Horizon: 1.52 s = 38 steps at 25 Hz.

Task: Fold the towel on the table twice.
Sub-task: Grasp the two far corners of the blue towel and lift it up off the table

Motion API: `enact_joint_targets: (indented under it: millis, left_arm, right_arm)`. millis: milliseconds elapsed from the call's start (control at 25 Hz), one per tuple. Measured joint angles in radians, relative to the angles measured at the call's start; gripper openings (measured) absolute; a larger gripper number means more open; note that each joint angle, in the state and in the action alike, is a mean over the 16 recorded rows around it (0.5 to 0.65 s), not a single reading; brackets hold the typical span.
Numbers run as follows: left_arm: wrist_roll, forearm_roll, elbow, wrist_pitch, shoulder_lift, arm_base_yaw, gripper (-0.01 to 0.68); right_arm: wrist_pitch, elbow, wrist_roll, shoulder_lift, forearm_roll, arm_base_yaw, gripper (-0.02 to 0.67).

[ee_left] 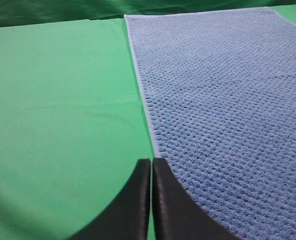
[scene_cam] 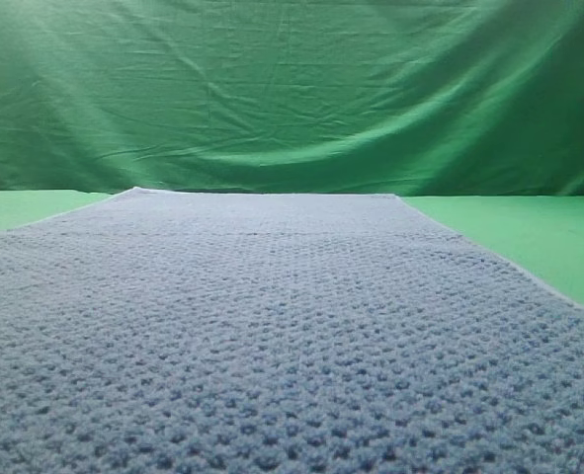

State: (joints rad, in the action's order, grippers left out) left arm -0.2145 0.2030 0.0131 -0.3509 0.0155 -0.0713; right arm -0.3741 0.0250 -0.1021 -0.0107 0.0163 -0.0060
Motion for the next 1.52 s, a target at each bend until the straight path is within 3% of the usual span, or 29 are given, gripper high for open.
enact_joint_targets:
  millis: [1080, 1520]
  left_arm:
    - [0.0, 0.015, 0.0, 0.008, 0.0, 0.0, 0.0]
    - [0.002, 0.244, 0.002, 0.284, 0.0, 0.0, 0.0]
  right_arm:
    - [0.003, 0.0, 0.0, 0.0, -0.005, 0.0, 0.0]
    - [0.247, 0.002, 0.009, 0.0, -0.132, 0.0, 0.0]
